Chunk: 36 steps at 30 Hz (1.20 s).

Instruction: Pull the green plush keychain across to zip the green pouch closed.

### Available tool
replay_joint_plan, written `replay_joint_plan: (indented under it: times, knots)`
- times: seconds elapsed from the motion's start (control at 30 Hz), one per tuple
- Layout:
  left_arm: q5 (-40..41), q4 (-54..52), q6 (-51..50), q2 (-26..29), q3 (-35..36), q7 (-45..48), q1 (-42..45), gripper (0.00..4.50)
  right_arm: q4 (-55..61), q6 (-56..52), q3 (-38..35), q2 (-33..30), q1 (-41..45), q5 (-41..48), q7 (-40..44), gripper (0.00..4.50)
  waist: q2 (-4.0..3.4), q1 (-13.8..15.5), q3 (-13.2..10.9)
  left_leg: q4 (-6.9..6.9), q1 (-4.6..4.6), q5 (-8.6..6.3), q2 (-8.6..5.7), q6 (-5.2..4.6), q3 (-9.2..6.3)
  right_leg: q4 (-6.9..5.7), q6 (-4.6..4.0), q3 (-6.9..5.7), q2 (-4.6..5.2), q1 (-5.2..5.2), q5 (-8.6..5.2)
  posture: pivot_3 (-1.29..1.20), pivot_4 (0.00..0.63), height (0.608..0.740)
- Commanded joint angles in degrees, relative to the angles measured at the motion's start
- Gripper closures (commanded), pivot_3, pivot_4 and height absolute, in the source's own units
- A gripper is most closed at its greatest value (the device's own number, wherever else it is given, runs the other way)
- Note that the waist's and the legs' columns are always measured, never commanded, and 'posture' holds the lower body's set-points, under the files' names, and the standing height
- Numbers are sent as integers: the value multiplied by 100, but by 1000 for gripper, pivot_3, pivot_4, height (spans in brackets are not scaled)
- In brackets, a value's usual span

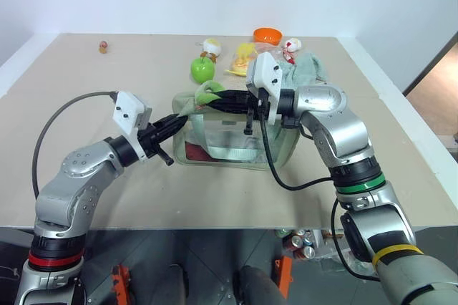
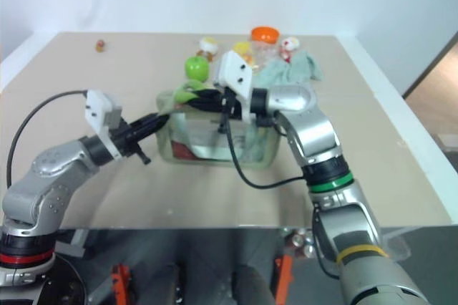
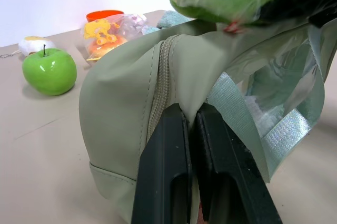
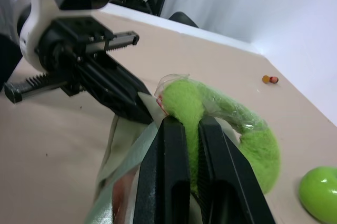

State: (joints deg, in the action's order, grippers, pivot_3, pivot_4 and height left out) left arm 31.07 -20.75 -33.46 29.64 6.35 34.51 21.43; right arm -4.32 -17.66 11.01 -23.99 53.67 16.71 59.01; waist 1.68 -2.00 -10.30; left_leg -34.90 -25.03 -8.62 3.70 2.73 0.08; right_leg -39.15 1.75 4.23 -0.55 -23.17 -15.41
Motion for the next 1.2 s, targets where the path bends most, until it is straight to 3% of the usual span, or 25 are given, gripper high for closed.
replay_joint_plan:
  times: [0.03,0.53,0.77,0.87,1.03,1.2]
  knots:
    - [-169,38,13,-28,-157,-99,101,4500,405,-66,-397,-136,37,254,-10,4449,0,5,0,0,0,0,0,0,0,0,0,0,0,0,0,0,150,740]
    - [-689,447,355,-146,-150,-451,472,4500,-78,584,-1592,-2121,-500,-107,-64,4449,-1,70,-1,1,0,0,-2,0,3,4,3,2,1,-1,-2,0,150,740]
    - [-867,403,663,-312,-47,-661,585,4500,-640,776,-2210,-2818,-1060,-572,-908,4449,-2,69,-1,1,-1,0,-2,0,7,5,1,6,1,-3,-2,0,150,740]
    - [-872,364,727,-431,-43,-716,552,4500,-244,423,-2309,-2599,-1720,-759,-1599,4449,-1,70,-1,4,-1,0,-2,0,7,6,1,8,1,-4,-2,0,150,740]
    - [-936,316,755,-555,-176,-769,391,4500,831,-168,-1836,-1513,-2928,-907,-2589,4449,-3,19,1,25,1,0,-2,2,10,2,-3,18,-3,-14,-1,0,150,740]
    - [-972,374,737,-631,-221,-823,407,4500,203,326,-1238,-688,-3201,-1491,-3252,4449,-6,-1,0,17,3,12,-3,17,9,0,22,17,-3,-11,-6,0,150,740]
